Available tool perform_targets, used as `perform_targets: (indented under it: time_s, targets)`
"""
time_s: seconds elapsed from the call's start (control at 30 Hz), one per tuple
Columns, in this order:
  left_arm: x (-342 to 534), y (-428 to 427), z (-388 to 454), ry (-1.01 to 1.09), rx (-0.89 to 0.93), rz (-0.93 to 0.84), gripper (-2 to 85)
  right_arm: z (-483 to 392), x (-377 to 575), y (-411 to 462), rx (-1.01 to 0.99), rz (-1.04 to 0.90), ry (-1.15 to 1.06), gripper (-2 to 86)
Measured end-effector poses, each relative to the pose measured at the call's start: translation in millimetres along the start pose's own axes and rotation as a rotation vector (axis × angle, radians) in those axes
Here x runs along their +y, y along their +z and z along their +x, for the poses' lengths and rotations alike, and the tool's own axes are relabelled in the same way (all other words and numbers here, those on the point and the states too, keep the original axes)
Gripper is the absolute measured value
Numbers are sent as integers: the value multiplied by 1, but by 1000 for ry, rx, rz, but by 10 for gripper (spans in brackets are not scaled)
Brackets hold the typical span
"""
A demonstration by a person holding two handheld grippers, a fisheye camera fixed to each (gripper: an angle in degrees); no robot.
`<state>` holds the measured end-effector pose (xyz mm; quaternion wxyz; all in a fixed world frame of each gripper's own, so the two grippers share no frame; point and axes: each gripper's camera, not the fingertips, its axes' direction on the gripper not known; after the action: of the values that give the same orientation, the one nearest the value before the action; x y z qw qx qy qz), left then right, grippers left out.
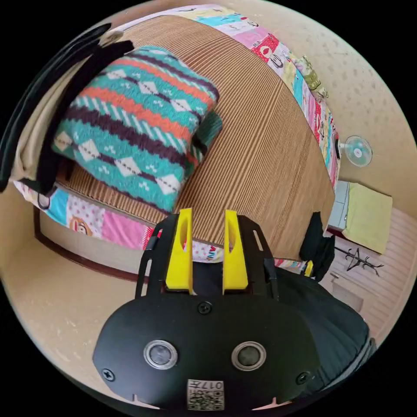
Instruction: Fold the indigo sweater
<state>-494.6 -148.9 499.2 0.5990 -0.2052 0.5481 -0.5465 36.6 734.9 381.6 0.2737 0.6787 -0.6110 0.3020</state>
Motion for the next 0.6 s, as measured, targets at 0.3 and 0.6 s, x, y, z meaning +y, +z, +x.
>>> perform_targets:
  time_s: [0.3, 0.6]
  targets:
    - [-35, 41, 29, 79, -359, -203, 160, 19, 89, 4, -356, 132, 16, 4]
    - [8, 62, 30, 213, -135, -242, 59, 16, 114, -44, -283, 122, -6, 4]
